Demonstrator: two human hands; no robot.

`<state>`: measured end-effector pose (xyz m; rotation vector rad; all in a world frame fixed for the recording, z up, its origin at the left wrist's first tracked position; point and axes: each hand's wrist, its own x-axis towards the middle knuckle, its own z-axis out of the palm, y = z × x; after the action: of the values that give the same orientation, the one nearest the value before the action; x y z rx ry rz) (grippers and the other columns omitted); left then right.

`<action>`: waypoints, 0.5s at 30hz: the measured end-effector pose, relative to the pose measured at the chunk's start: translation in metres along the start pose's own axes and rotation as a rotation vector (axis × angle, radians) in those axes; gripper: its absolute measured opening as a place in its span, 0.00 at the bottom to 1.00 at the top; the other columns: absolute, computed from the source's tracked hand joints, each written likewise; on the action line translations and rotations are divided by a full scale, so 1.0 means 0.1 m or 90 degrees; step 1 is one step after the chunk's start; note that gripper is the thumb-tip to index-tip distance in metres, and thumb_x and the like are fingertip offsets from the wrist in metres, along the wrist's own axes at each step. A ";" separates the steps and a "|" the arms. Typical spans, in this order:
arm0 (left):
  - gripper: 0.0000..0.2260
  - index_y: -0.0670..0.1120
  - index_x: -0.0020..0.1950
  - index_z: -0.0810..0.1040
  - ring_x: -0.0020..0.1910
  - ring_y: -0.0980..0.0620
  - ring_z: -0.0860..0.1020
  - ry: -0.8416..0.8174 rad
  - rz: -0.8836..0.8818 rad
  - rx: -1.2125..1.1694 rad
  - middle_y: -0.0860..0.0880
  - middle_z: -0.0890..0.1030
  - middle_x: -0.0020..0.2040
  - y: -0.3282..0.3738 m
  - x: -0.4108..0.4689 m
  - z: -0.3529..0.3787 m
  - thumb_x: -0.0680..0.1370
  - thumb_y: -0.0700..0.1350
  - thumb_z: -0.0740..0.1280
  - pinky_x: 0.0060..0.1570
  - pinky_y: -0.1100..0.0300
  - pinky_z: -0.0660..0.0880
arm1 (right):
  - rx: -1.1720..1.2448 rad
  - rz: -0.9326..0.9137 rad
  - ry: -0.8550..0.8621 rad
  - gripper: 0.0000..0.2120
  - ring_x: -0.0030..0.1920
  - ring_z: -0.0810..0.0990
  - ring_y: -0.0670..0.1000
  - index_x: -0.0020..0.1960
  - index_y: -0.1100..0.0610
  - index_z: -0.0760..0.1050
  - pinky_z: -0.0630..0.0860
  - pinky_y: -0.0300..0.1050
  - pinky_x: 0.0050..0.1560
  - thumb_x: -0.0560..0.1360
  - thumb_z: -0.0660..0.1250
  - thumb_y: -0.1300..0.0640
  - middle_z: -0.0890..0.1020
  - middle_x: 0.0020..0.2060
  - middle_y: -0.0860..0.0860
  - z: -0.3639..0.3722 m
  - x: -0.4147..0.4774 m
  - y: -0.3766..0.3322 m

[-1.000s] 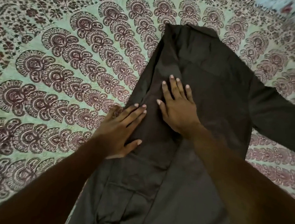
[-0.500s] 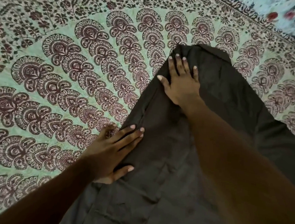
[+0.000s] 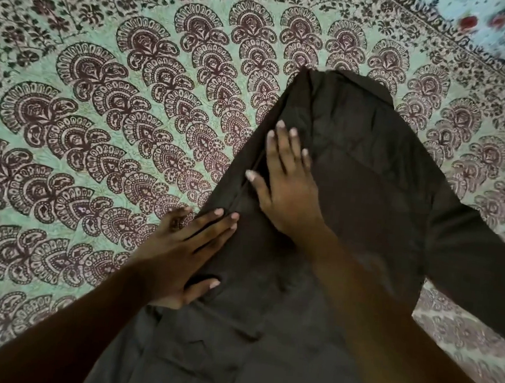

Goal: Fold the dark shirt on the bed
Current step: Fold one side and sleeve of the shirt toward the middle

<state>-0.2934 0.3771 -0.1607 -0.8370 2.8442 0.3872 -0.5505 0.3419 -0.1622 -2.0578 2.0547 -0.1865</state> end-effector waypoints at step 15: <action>0.42 0.44 0.85 0.56 0.84 0.48 0.57 -0.003 -0.002 0.043 0.48 0.53 0.86 0.02 0.02 -0.03 0.77 0.66 0.60 0.73 0.39 0.60 | -0.106 -0.014 -0.060 0.37 0.85 0.47 0.53 0.85 0.53 0.53 0.54 0.60 0.82 0.83 0.53 0.35 0.50 0.85 0.51 0.09 -0.96 -0.13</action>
<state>-0.2961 0.3769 -0.1580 -0.8277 2.8343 0.2914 -0.5368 0.4384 -0.1613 -2.1409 2.0537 0.0786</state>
